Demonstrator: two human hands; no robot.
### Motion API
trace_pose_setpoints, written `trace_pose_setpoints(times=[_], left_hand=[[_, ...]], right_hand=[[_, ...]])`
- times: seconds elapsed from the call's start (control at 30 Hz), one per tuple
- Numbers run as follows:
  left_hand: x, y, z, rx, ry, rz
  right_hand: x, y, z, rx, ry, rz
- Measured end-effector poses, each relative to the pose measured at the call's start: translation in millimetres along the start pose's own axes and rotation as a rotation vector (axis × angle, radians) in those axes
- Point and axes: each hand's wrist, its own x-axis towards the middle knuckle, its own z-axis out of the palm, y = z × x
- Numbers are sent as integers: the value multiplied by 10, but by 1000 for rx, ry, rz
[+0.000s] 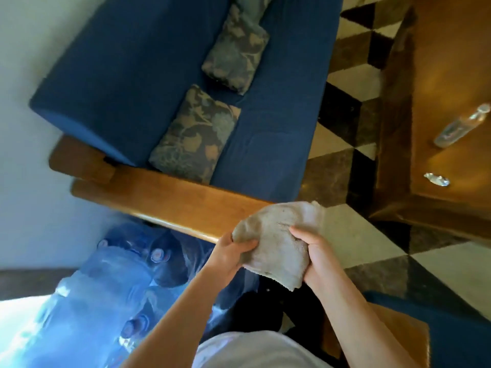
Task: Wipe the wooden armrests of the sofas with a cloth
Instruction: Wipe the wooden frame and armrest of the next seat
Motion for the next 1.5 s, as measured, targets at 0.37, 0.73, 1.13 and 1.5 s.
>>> trace_pose_setpoints(times=[0.37,0.73,1.13,1.5], left_hand=[[303,-82,-512,-31,431,20],[485,-449,-104,-228,705,-41],[520,-551,51,-423,779,-86],[572,-725,-52,-375,959,-46]], right_hand=[[687,-318,862,-483,66,82],[1393,-566,862,-787,4,302],[1465,-514,859,-981,-60,282],[1318,-550,690,-993,67,65]])
